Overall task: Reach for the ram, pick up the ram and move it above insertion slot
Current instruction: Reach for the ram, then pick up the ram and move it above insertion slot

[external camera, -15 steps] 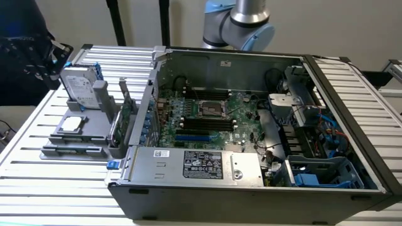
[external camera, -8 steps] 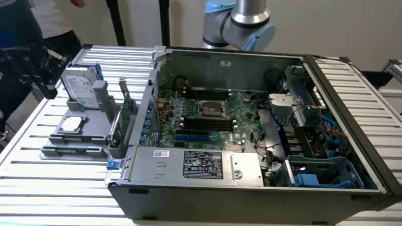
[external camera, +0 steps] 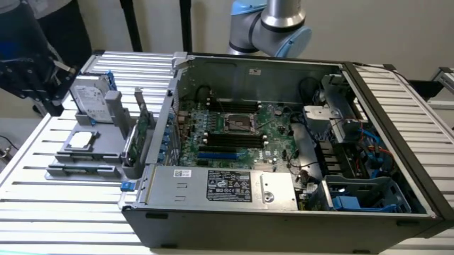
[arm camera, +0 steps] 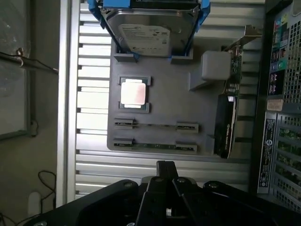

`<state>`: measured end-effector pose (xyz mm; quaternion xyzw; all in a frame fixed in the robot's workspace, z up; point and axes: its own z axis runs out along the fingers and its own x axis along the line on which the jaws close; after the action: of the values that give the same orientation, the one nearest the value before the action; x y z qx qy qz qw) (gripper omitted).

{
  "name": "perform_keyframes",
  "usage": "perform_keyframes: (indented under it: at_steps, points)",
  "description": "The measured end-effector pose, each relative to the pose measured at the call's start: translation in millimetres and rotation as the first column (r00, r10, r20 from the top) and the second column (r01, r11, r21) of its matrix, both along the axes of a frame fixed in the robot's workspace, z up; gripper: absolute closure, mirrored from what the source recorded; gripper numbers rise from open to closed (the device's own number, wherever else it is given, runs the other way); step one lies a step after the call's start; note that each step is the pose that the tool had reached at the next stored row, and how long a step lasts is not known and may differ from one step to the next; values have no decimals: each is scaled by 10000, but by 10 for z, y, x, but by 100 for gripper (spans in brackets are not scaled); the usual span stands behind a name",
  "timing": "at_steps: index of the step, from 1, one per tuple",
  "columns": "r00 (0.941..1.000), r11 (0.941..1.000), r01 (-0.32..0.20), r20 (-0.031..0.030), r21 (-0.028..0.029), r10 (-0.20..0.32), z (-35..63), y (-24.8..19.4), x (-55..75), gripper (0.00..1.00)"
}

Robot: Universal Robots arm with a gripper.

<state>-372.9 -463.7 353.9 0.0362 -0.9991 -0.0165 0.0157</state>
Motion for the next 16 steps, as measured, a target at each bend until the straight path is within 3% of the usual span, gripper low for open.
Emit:
perform_keyframes:
  at_steps: [4, 8, 12, 16]
  points:
    - [9974, 9974, -719, 0, -1, 719, -3, 0, 0, 89]
    - [9894, 9894, -1449, 0, -1, 1449, -8, 0, 0, 89]
    - [9764, 9764, -2157, 0, -1, 2157, -12, 0, 0, 89]
    - [9580, 9580, -2869, 0, -1, 2869, -18, 0, 0, 89]
